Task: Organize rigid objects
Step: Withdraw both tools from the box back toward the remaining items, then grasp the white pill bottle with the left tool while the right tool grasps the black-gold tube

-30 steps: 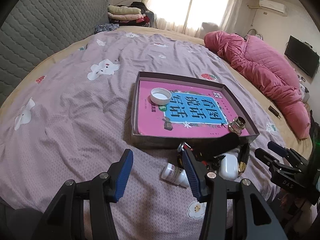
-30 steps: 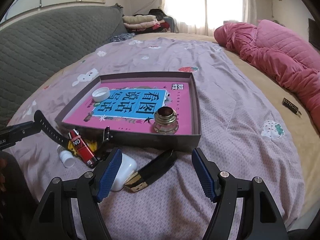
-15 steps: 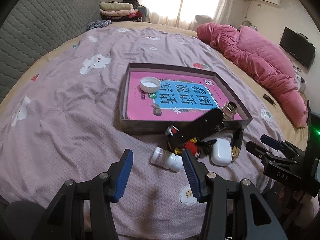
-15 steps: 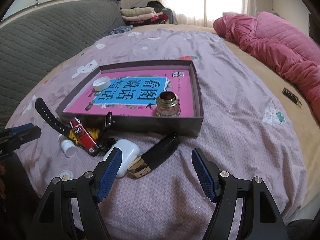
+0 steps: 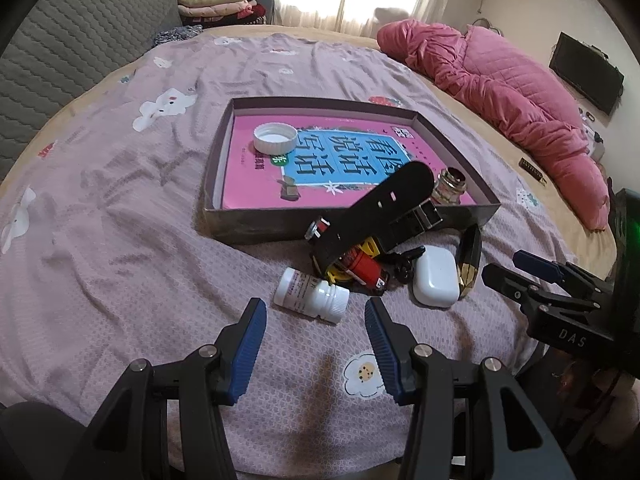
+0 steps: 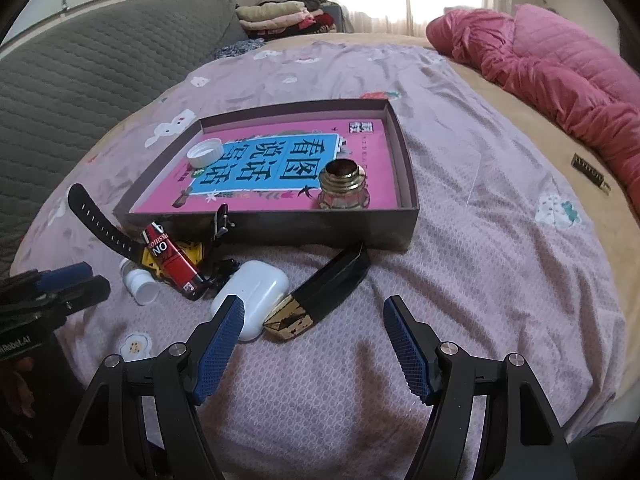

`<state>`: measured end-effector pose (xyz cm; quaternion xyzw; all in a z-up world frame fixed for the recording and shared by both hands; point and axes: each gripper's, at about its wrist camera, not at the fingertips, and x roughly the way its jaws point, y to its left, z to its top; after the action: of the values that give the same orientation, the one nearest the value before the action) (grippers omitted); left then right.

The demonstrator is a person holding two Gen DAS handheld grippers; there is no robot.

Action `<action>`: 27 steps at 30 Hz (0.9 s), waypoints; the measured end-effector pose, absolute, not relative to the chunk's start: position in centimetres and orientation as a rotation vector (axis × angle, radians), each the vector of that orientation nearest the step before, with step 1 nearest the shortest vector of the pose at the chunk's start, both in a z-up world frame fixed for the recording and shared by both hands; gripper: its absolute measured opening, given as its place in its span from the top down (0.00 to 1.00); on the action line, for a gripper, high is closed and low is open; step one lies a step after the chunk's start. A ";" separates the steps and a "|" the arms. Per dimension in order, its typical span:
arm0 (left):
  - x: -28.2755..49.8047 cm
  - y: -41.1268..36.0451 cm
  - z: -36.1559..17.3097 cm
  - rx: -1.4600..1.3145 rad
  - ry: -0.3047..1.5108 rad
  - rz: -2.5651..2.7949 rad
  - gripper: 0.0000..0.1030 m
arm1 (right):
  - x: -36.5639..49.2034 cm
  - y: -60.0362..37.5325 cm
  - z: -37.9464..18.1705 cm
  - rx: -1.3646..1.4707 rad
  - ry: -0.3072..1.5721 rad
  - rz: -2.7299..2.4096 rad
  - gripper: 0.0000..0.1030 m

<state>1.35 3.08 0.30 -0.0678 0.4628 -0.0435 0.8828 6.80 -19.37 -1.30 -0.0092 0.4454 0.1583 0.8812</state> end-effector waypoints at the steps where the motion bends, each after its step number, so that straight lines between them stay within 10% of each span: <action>1: 1.5 3.0 0.2 -0.138 0.967 -0.092 0.50 | 6.8 -19.4 -1.4 -0.012 0.931 0.325 0.29; 27: 3.8 2.1 -2.8 -0.086 1.045 -0.094 0.50 | 10.5 -17.9 -5.5 -0.080 1.048 0.147 0.29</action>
<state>3.80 2.06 -2.78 -0.0409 0.4986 -0.0451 0.8647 10.51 -17.93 -5.53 -0.0384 0.4998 0.0701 0.8624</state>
